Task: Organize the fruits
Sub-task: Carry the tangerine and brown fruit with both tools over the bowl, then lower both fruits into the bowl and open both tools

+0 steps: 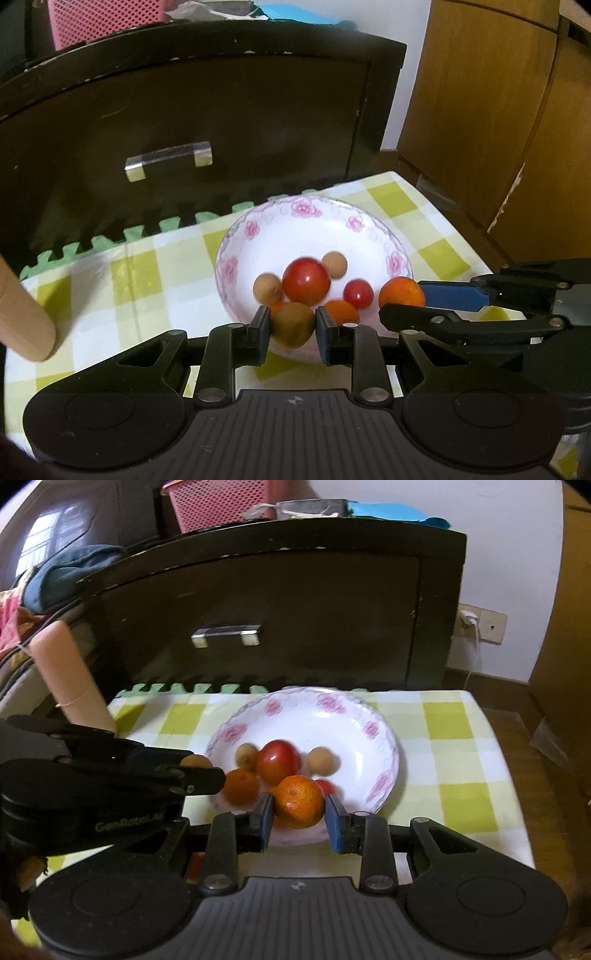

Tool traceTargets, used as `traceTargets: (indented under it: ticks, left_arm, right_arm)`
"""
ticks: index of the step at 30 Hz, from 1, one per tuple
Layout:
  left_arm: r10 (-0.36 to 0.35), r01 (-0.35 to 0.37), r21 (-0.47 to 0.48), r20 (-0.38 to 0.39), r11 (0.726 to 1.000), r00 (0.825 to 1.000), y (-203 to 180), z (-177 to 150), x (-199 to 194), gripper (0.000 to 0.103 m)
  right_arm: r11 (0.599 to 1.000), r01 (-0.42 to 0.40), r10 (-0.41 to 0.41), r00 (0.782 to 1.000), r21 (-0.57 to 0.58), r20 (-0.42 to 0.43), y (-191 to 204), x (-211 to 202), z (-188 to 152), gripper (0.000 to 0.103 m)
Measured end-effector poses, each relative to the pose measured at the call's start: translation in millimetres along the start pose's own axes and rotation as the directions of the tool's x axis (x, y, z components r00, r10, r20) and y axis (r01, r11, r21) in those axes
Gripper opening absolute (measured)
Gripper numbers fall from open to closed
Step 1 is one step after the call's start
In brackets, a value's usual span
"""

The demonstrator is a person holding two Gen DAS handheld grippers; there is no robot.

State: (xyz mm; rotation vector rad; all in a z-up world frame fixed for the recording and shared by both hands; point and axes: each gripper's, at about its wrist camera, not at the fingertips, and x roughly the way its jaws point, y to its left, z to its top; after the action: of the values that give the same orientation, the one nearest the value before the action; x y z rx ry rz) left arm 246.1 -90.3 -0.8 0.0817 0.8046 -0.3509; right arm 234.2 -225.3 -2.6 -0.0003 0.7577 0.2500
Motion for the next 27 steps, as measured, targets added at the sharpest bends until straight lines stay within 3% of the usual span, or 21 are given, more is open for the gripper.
traceTargets:
  ticks: [27]
  left_arm:
    - [0.027, -0.027, 0.007, -0.009, 1.000, 1.000, -0.9, 47.2, 67.3, 0.034]
  right_arm:
    - [0.998, 0.034, -0.035, 0.999, 0.052, 0.003, -28.2, 56.2, 18.5, 0.029]
